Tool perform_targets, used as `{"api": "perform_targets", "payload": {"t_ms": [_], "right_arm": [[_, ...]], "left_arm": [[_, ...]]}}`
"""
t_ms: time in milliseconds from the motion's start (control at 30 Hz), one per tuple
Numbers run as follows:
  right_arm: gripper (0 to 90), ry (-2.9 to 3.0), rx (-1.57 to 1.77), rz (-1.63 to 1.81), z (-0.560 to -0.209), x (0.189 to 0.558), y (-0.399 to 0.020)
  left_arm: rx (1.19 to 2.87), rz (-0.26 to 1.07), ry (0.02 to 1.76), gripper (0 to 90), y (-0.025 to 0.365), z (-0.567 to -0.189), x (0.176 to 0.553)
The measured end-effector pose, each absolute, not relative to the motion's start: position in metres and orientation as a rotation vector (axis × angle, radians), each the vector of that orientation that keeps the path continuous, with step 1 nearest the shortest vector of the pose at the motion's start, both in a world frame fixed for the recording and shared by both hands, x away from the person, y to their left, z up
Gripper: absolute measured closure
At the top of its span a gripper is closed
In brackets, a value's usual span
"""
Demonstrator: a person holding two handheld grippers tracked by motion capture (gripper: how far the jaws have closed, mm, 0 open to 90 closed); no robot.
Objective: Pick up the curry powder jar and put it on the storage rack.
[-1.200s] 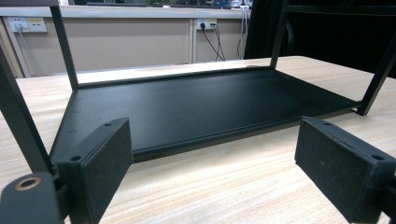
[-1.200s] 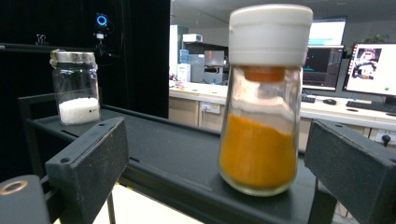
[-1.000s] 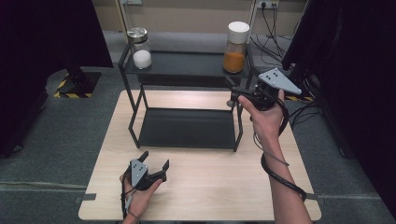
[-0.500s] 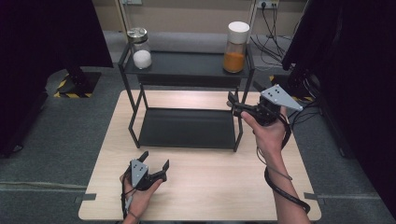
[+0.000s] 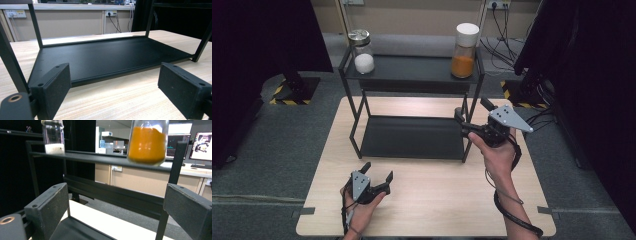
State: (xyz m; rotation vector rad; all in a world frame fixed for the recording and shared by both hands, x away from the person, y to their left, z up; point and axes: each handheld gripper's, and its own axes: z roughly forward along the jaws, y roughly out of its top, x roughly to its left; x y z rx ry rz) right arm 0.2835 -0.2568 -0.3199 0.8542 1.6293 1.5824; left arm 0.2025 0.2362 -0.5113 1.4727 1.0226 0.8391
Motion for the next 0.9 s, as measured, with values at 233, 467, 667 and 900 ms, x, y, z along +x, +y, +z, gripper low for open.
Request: {"api": "perform_targets", "payload": {"t_ms": [233, 467, 667, 900], "right_arm": [[6.3, 1.644, 0.87, 1.579, -0.334, 0.277, -0.26], [6.3, 1.653, 0.877, 1.578, -0.344, 0.27, -0.263], [6.3, 1.669, 0.888, 1.572, -0.354, 0.266, -0.264], [6.3, 1.677, 0.907, 1.572, -0.365, 0.26, -0.267]], "left_arm": [[1.473, 0.839, 1.023, 10.7, 0.236, -0.511, 0.203], [1.471, 0.84, 1.023, 10.7, 0.236, -0.511, 0.202], [1.47, 0.841, 1.024, 10.7, 0.236, -0.512, 0.202], [1.47, 0.84, 1.025, 10.7, 0.236, -0.511, 0.202]]}}
